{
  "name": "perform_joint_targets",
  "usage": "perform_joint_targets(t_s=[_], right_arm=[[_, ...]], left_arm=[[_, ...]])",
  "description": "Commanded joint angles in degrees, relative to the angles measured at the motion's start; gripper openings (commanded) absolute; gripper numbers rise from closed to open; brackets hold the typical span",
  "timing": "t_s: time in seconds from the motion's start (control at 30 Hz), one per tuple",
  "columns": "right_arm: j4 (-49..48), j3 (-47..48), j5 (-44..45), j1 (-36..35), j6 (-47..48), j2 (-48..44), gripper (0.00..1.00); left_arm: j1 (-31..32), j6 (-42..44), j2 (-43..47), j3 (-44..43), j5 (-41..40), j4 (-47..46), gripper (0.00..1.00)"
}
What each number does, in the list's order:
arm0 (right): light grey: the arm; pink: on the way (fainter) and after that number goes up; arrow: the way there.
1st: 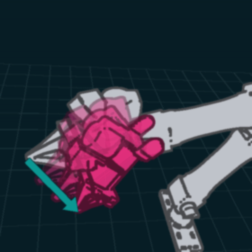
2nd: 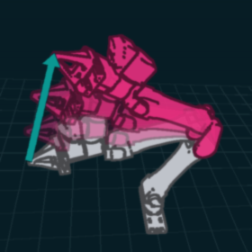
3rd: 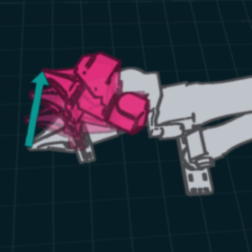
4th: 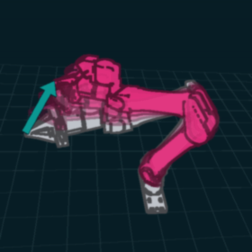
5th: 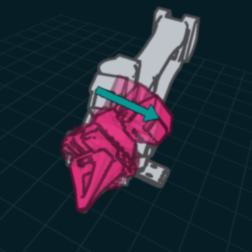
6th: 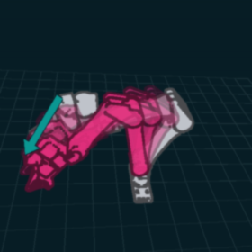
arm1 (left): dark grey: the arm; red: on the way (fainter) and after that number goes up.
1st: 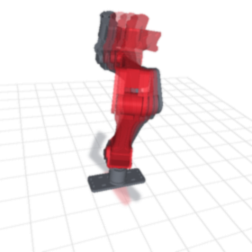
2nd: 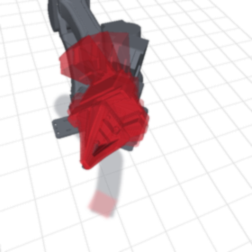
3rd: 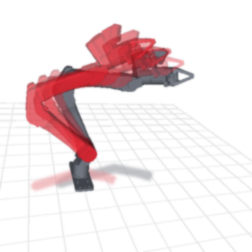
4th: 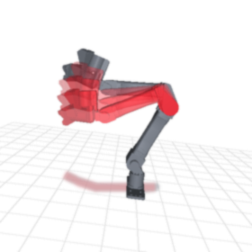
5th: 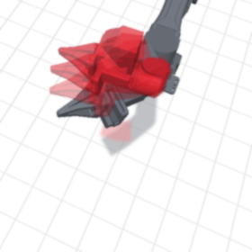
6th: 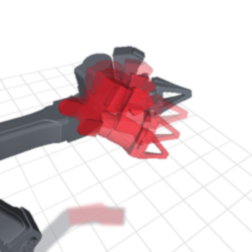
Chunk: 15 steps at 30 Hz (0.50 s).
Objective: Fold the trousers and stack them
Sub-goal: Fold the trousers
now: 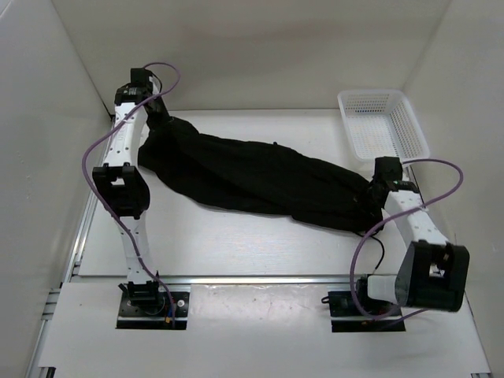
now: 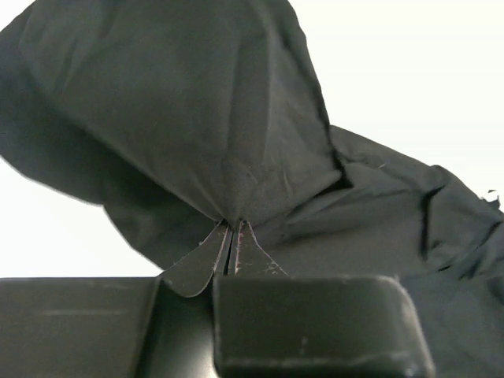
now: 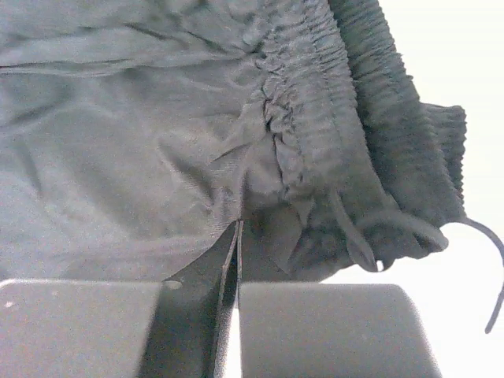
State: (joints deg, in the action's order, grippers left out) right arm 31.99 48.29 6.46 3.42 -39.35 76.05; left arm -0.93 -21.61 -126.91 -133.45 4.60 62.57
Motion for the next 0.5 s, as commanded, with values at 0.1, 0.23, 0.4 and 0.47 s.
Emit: perform_joint_targets(t_s=[0.1, 0.23, 0.4, 0.47], right_arm=[[4.6, -3.3, 4.4, 0.4, 1.7, -10.6, 0.00], [6.7, -5.7, 3.9, 0.9, 1.7, -14.2, 0.00], [8.6, -7.7, 0.0, 3.7, 1.2, -15.9, 0.00], [9.2, -8.2, -2.1, 6.6, 1.8, -16.5, 0.21]], left_arm=[[-0.8, 1.6, 12.0, 11.5, -7.1, -0.2, 0.49], [-2.8, 2.2, 11.3, 12.8, -7.1, 1.3, 0.82], [-5.3, 0.4, 12.9, 15.9, -9.3, 0.7, 0.72], [-7.7, -0.6, 14.3, 18.6, -9.3, -0.4, 0.53]])
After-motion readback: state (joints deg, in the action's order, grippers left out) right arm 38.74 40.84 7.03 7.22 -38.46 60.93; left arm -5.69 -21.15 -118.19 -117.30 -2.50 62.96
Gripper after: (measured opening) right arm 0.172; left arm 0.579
